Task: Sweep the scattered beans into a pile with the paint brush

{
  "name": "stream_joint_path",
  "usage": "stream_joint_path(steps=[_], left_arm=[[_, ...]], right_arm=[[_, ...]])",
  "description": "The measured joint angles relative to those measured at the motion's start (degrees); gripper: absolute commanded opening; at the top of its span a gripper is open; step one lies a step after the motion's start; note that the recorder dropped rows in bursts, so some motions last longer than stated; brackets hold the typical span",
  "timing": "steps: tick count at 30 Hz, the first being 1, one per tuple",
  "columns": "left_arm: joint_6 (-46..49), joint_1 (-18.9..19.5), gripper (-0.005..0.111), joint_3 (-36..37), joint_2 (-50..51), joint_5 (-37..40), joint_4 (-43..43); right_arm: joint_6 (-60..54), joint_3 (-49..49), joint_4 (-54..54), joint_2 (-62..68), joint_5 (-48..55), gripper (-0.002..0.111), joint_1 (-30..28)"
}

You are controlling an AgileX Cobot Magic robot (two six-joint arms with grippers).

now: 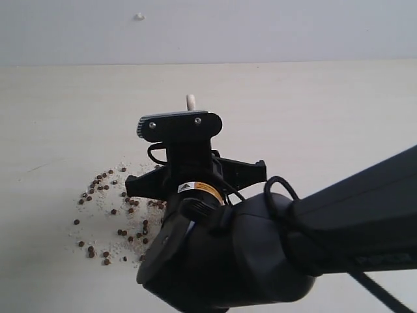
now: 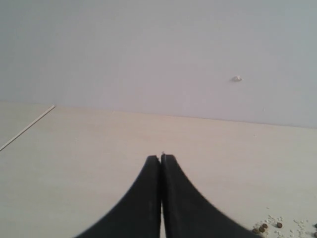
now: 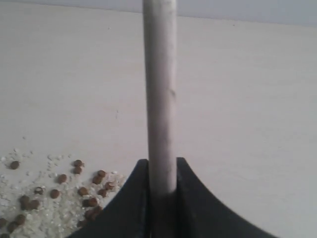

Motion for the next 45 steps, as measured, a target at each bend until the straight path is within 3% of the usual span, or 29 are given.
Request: stream_joint_path(steps=[13, 19, 23, 29, 38, 42, 45], left_arm=[[0.0, 0.0, 0.0, 0.0, 0.0, 0.0, 0.0], [0.0, 0.0, 0.0, 0.0, 0.0, 0.0, 0.0], [0.0, 0.0, 0.0, 0.0, 0.0, 0.0, 0.0], [0.1, 0.0, 0.0, 0.0, 0.0, 0.0, 0.0], [0.1, 0.0, 0.0, 0.0, 0.0, 0.0, 0.0], [0.1, 0.0, 0.0, 0.0, 0.0, 0.0, 0.0], [0.1, 0.0, 0.0, 0.0, 0.0, 0.0, 0.0]], right_arm=[[1.7, -7.5, -0.2, 3.4, -2.5, 0.0, -0.1], [-8.4, -7.6, 0.2, -1.0, -5.7, 0.0, -0.1], [-21.6, -7.6, -0.1, -5.3, -3.2, 0.0, -0.2], [-36.9, -7.0, -4.2, -12.1, 16.1, 0.0, -0.5], [-36.0, -5.0, -22.1, -21.8, 60.8, 0.0, -7.9], [-39.1, -4.8, -20.7, -21.9, 75.3, 0.0, -12.2], [-48.5, -4.0, -12.4, -21.4, 88.8, 0.0, -15.9]])
